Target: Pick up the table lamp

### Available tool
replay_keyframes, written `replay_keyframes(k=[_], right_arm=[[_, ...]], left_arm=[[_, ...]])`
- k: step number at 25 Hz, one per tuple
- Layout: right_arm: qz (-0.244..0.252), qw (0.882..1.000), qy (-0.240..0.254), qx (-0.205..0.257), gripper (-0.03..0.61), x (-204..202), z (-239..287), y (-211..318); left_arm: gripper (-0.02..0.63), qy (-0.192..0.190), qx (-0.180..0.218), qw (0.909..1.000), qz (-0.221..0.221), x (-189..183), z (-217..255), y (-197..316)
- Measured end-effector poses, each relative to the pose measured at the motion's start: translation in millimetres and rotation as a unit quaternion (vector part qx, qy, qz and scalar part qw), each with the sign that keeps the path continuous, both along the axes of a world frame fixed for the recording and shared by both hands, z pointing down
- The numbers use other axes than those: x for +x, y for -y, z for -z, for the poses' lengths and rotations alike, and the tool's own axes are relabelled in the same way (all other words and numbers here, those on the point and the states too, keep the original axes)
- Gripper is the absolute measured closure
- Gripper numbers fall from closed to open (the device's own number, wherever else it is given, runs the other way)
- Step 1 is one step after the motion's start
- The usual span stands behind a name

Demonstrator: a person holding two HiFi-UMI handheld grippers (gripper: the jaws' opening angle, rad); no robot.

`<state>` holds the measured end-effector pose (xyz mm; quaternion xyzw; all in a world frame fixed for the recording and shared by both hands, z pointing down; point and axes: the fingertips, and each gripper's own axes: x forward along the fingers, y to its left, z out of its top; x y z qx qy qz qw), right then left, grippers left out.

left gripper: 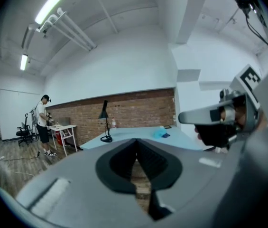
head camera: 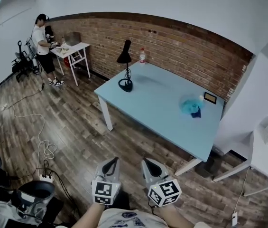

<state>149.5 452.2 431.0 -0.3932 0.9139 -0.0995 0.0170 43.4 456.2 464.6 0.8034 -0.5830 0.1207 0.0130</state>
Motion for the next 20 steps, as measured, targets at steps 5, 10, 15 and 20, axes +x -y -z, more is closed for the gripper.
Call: replay_keyframes(k=[5,10,15,20], right_arm=[[-0.008,1.0,-0.006,-0.002,0.58,-21,-5,55],[-0.013,1.0,-0.011,-0.007,0.581,-55,-7,116],[-0.019,1.0,-0.013,-0.007,0.581,-89,0,174],[-0.027,1.0,-0.012,-0.006,0.581,-123,2,223]], left_arm=[[0.623,-0.007,-0.004,1.0,-0.006,-23,-9,57],[0.623,-0.009,-0.012,0.9998,-0.013,-54,-15,116],[0.623,-0.007,-0.011,0.9996,-0.024,-84,-7,176],[0.623,-0.007,-0.008,0.9995,-0.031,-120,-1,226]])
